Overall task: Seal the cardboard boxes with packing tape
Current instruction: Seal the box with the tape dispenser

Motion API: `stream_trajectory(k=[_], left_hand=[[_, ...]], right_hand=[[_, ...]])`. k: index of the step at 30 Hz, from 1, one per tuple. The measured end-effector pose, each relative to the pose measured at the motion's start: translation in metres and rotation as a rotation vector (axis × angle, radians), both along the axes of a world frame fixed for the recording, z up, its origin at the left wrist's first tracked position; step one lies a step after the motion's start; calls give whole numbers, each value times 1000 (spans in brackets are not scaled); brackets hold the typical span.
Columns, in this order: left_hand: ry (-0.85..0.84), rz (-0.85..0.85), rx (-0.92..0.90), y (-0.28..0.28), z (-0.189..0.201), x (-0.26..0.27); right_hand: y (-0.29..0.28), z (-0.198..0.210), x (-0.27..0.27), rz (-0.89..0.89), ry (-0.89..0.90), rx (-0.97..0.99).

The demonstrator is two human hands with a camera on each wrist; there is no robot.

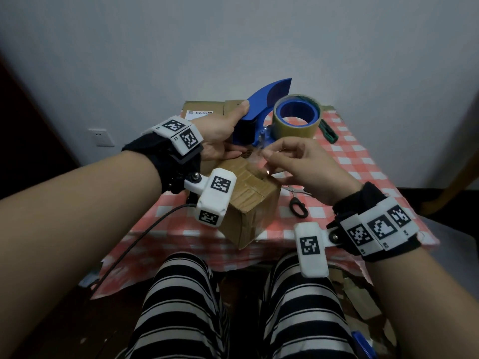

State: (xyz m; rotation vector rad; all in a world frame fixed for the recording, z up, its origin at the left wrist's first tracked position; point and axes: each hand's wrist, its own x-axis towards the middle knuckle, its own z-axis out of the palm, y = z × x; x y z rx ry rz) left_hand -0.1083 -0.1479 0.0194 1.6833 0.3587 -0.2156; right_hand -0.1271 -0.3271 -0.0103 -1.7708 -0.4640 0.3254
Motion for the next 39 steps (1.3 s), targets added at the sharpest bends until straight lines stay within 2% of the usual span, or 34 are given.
stream_trajectory(k=[8,12,15,20,23,28,32,35,39], left_hand=[[-50,-46,-79,6,9,-22],[-105,-37,-334,2,8,-29],[-115,1,-395,1,7,-29],[-121,34,-352,-3,0,-29],[-127,66,-247,-3,-2,-30],[-95,67,-67,1,-1,-32],[-97,40,6,1,-2,-30],[-72,3,31,1,-3,-29],[-64,-120,75,1,-5,-29]], right_hand=[[-1,12,-5,27,42,-97],[3,15,-10,28,-36,-186],[4,17,-14,35,-97,-189],[2,16,-20,53,-135,-195],[0,12,-17,-4,-107,-186],[-11,8,-6,-237,91,-96],[-15,6,0,-341,313,109],[-18,3,9,-395,303,188],[-22,0,23,-343,275,251]])
